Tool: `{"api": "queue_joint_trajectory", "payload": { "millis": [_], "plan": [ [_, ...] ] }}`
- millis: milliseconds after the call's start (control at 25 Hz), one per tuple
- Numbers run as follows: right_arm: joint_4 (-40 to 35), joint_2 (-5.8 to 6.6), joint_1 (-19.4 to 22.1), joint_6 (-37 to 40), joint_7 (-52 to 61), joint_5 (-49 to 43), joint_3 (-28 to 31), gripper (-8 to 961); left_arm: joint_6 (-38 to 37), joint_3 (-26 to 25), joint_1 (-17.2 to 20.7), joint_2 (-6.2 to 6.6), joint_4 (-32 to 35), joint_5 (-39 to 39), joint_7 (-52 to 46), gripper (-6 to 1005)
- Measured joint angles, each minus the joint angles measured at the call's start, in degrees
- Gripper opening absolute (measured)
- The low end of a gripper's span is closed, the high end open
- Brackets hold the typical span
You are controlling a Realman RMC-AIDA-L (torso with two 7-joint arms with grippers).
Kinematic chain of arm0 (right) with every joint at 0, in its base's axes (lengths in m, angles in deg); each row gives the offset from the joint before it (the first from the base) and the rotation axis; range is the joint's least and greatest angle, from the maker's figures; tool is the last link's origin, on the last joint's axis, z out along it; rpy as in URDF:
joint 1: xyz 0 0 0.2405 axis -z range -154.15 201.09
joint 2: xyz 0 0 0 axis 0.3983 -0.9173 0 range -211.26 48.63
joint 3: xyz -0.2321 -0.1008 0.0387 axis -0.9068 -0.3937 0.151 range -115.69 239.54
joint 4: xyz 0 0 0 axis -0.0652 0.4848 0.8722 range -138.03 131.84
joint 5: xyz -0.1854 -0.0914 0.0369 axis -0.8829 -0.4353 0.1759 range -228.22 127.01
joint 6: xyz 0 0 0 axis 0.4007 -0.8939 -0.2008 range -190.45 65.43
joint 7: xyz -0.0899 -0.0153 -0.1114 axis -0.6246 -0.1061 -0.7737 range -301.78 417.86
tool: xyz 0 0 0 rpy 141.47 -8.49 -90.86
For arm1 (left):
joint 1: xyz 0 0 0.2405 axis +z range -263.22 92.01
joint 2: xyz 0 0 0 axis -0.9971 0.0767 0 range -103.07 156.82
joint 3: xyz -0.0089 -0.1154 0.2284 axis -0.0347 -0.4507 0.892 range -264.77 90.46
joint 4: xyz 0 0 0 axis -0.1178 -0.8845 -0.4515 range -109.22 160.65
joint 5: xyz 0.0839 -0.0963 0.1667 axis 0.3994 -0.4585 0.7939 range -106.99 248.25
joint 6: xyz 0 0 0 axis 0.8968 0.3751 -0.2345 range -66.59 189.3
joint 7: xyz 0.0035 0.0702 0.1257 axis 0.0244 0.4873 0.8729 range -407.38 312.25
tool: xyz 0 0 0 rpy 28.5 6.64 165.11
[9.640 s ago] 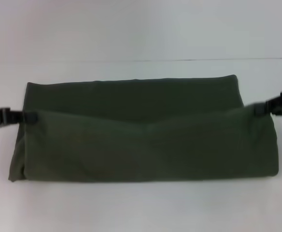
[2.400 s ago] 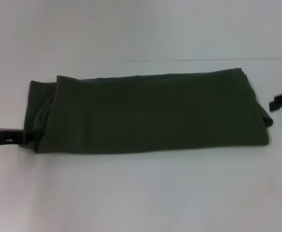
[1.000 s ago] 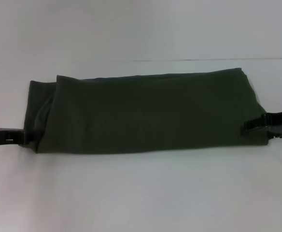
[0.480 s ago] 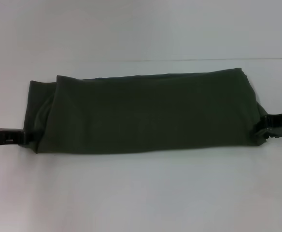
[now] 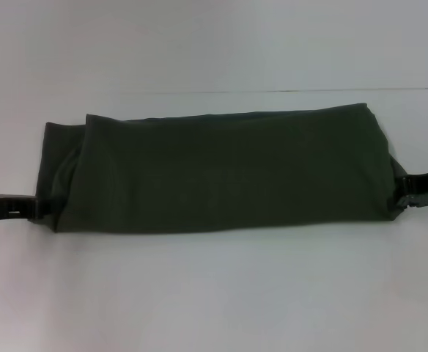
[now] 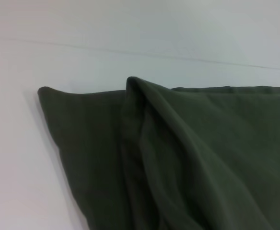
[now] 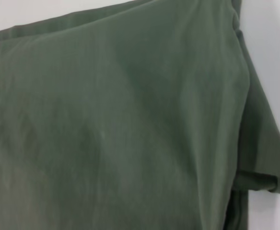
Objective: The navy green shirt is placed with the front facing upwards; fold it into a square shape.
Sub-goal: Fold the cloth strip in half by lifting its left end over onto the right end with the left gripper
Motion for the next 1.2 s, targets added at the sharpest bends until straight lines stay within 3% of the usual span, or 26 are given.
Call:
{"api": "queue_joint_trajectory", "payload": {
  "millis": [520, 920, 1200],
  "plan": [
    [-0.3, 0.12, -0.2, 4.2, -1.5, 0.2, -0.2, 19, -5.0, -0.8, -0.5, 0.88, 2.7, 5.4, -3.3, 47],
    [-0.3, -0.98, -0.3, 10.2, -3.0, 0.0, -2.4, 20, -11.2, -6.3, 0.3, 1.68, 5.3, 9.0, -3.6, 46],
    [-0.3, -1.51, -0.2, 13.5, -4.4, 0.0, -2.6, 29, -15.0, -7.3, 1.1, 1.79, 7.0, 11.4, -4.0, 46]
  ]
}}
